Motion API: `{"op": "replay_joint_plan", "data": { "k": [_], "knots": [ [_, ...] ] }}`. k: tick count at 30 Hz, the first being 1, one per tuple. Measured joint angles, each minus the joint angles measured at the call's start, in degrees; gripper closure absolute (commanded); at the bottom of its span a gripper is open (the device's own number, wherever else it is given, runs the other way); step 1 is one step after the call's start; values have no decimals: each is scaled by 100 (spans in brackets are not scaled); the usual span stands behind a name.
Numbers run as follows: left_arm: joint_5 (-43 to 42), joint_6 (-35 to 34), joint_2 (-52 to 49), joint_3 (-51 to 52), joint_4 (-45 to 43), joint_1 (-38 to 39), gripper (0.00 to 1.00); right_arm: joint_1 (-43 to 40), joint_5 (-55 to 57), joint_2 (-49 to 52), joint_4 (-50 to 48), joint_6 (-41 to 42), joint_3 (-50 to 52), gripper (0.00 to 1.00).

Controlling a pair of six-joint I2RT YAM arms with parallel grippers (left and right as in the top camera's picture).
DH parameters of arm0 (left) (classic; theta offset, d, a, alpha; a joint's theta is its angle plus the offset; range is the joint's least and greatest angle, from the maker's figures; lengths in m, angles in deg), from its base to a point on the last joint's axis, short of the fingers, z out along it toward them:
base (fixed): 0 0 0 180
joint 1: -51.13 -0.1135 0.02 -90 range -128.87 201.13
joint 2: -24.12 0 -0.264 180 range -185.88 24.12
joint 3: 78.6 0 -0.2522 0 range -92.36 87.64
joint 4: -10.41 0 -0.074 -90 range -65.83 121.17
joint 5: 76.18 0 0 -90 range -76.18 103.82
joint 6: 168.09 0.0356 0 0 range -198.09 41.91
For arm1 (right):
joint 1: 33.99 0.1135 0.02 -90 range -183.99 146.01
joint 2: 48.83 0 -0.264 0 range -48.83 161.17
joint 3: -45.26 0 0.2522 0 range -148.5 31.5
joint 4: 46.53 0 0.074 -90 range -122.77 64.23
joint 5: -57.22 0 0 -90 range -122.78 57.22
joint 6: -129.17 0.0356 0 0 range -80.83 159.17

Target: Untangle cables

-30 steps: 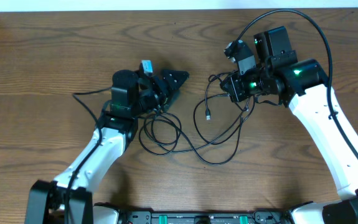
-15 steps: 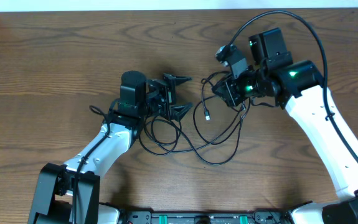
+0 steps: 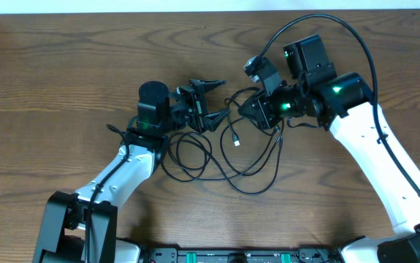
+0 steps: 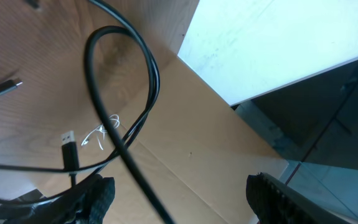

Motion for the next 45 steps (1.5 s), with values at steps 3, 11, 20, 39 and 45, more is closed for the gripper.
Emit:
{"op": "replay_joint_plan", "data": {
  "k": [3, 11, 20, 39, 45],
  "knots": [
    [0, 0, 0, 0, -2, 0, 35, 76, -98, 0, -4, 66, 0, 99],
    [0, 0, 0, 0, -4, 0, 37, 111, 4, 0, 9, 212, 0, 99],
    [-22, 0, 0, 0, -4, 0, 43, 111, 415, 0, -11, 407, 0, 99],
    [-42, 0, 0, 0, -4, 11, 88, 111, 459, 0, 120, 424, 0, 99],
    [-31, 0, 0, 0, -4, 9, 92, 111, 459, 0, 140, 424, 0, 99]
  ]
}}
